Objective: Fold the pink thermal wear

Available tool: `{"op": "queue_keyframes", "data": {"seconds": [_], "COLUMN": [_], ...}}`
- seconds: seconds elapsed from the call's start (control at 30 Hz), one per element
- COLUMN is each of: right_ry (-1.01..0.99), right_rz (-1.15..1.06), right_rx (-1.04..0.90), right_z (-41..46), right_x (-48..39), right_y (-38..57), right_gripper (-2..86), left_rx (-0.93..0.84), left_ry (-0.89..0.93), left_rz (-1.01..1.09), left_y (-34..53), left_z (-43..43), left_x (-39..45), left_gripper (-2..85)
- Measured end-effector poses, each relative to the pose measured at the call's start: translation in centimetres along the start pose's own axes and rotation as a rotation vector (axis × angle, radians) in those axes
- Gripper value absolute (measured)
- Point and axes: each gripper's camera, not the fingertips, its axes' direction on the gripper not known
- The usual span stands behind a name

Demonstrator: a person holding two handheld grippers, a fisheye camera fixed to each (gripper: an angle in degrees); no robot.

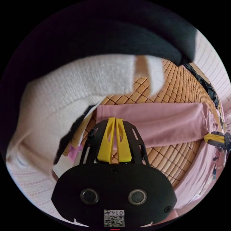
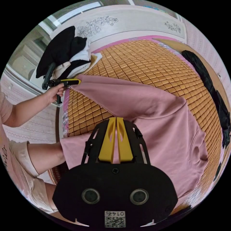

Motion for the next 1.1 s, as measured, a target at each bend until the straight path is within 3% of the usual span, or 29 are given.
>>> {"op": "queue_keyframes", "data": {"seconds": [0.1, 0.2, 0.33, 0.5, 0.53, 0.67, 0.8, 1.1], "right_ry": [-0.017, 0.051, 0.284, 0.451, 0.48, 0.493, 0.471, 0.539], "right_rz": [0.207, 0.406, 0.587, 0.683, 0.712, 0.752, 0.762, 0.771], "right_rx": [0.044, -0.071, -0.329, -0.486, -0.422, -0.35, -0.306, -0.074], "right_z": [-2.1, -2.8, -3.1, -0.8, -0.9, -1.0, -1.1, -1.5], "right_x": [-1.5, -3.6, -6.9, -8.6, -9.2, -10.6, -11.3, -15.9], "right_y": [7.4, 16.4, 27.5, 34.5, 35.4, 37.8, 40.2, 48.1], "right_gripper": [-0.4, -0.4, -0.4, -0.3, -0.3, -0.2, -0.1, -0.2], "left_rx": [0.014, 0.003, -0.08, -0.182, -0.237, -0.196, -0.183, -0.16], "left_ry": [0.039, 0.115, 0.352, 0.289, 0.24, 0.285, 0.211, 0.306], "left_rz": [0.106, 0.306, 0.598, 0.892, 0.921, 0.924, 1.055, 0.99], "left_y": [3.6, 8.5, 14.9, 20.9, 22.1, 23.6, 25.7, 29.1], "left_z": [-3.0, -6.2, -7.8, -4.6, -2.9, -1.9, -1.3, 1.4], "left_x": [3.0, 7.0, 13.5, 20.4, 21.1, 21.5, 23.3, 23.2], "left_gripper": [-0.8, -0.8, -0.8, -0.9, -0.9, -1.0, -1.0, -1.0]}}
